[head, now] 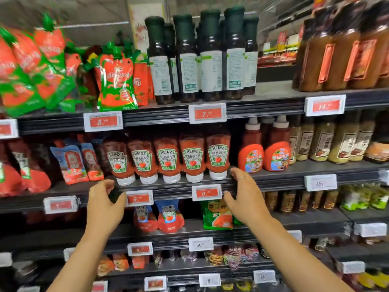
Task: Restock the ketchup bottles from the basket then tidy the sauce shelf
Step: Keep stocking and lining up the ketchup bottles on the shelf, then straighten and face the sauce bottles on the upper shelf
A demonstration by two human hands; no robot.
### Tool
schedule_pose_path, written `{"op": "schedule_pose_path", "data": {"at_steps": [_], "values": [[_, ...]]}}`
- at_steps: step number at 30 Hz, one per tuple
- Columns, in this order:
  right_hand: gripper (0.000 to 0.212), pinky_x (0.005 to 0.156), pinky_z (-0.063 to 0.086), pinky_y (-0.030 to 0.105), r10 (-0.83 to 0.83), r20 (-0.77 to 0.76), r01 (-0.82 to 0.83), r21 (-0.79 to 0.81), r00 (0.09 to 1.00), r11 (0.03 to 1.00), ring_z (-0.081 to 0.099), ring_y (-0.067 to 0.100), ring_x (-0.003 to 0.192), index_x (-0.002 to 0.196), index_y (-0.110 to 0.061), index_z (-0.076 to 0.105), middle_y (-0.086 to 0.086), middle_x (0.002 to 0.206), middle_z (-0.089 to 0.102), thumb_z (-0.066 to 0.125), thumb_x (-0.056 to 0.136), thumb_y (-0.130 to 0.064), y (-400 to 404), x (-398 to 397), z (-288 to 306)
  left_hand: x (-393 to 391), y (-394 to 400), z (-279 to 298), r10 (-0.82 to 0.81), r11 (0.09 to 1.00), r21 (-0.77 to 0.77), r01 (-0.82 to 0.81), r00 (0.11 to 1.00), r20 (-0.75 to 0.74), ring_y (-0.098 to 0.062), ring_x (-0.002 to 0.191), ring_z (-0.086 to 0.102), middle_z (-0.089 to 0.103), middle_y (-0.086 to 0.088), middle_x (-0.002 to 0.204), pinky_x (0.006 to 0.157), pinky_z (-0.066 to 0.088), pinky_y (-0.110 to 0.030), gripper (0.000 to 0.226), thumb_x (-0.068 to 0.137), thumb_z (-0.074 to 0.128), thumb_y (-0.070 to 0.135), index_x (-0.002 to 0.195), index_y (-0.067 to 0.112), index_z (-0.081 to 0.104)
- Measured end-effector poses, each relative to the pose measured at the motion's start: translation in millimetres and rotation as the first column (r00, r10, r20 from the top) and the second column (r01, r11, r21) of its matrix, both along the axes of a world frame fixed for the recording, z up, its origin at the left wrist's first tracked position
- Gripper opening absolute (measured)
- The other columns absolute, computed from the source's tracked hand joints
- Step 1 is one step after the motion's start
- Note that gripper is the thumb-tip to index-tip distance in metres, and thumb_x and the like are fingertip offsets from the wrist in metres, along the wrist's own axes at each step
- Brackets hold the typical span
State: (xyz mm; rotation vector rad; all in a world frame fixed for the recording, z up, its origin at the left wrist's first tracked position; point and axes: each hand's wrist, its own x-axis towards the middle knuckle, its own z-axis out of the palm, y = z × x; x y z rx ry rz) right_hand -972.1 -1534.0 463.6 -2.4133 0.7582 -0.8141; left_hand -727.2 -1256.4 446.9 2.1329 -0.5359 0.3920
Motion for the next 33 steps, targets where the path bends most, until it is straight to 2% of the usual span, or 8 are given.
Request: {"op": "schedule_pose_path", "data": {"at_steps": [3,7,13,17,21,25,29,33], "values": [[0.069,0.114,0.03,0.025,-0.006,-0.009,0.006,0.01,1.0,1.0,0.039,0.016,0.138,0.152,-0.017,0.037,-0.001,0.15,0.043,0.068,0.09,-0.022,4.0,0.1,-0.5,-3.7,1.6,0.0,-0.05,0.998,0.049,0.046,0.996,0.078,-0.02,0.112,0.051,0.055,-0.005,0.117,0.093,0.044,-0.035,0.039,0.083,0.077,0.011,0.118,0.014,0.061],[0.068,0.112,0.034,0.026,-0.003,-0.032,0.004,0.023,0.999,1.0,0.042,0.014,0.135,0.151,-0.021,0.037,-0.005,0.147,0.044,0.069,0.091,-0.024,9.9,-1.1,7.2,-8.5,4.4,10.3,-0.143,0.987,0.083,0.139,0.989,0.041,-0.015,0.103,0.054,0.058,0.01,0.104,0.089,0.043,-0.032,0.032,0.082,0.08,0.014,0.101,0.029,0.06],[0.049,0.098,0.04,0.017,0.059,-0.024,-0.058,0.008,0.998,0.998,0.051,-0.003,0.113,0.128,-0.045,0.043,-0.026,0.117,0.047,0.07,0.091,-0.031,28.5,-2.9,40.9,-5.7,14.8,42.3,-0.341,0.938,0.04,0.345,0.936,-0.087,0.003,0.093,0.063,0.069,0.02,0.095,0.081,0.048,-0.017,0.028,0.084,0.078,0.018,0.087,0.043,0.066],[0.04,0.088,0.046,0.011,0.098,-0.026,-0.098,0.023,0.995,0.995,0.06,-0.006,0.101,0.124,-0.041,0.05,-0.024,0.113,0.061,0.07,0.09,-0.032,54.2,4.8,78.1,-14.3,18.2,83.4,-0.567,0.823,-0.002,0.567,0.823,-0.026,-0.002,0.097,0.068,0.069,0.02,0.102,0.082,0.052,-0.013,0.029,0.086,0.076,0.015,0.097,0.04,0.069],[0.026,0.084,0.052,0.019,0.152,0.079,-0.15,-0.024,0.985,0.988,0.066,-0.001,0.095,0.107,-0.039,0.063,-0.019,0.095,0.07,0.073,0.087,-0.025,90.1,12.8,111.9,-27.2,20.8,120.4,-0.679,0.729,-0.064,0.682,0.732,0.065,-0.01,0.094,0.071,0.073,0.01,0.098,0.084,0.053,-0.016,0.031,0.087,0.073,0.009,0.103,0.035,0.068],[0.021,0.083,0.053,0.019,0.176,0.134,-0.167,-0.076,0.975,0.983,0.065,-0.003,0.096,0.102,-0.04,0.064,-0.032,0.102,0.064,0.072,0.087,-0.026,112.7,16.3,131.1,-31.4,20.6,137.3,-0.736,0.655,-0.129,0.744,0.667,0.111,-0.013,0.086,0.071,0.074,0.003,0.093,0.078,0.051,-0.013,0.032,0.088,0.072,0.005,0.105,0.031,0.067],[0.017,0.082,0.051,0.014,0.159,0.161,-0.139,-0.132,0.974,0.981,0.064,-0.005,0.097,0.1,-0.04,0.065,-0.028,0.099,0.066,0.07,0.088,-0.03,114.7,15.8,149.3,-31.1,10.4,165.2,-0.774,0.595,-0.14,0.792,0.611,0.167,-0.016,0.093,0.072,0.074,0.004,0.097,0.08,0.054,-0.017,0.035,0.088,0.074,0.008,0.11,0.034,0.067],[0.021,0.085,0.049,0.012,0.166,0.181,-0.134,-0.179,0.969,0.975,0.063,-0.007,0.097,0.108,-0.035,0.068,-0.022,0.097,0.069,0.072,0.088,-0.027,107.2,15.6,182.5,-29.0,-9.4,220.8,-0.757,0.557,-0.102,0.824,0.555,0.346,-0.013,0.102,0.07,0.072,0.007,0.105,0.088,0.052,-0.017,0.03,0.089,0.071,0.015,0.113,0.033,0.065]]}}
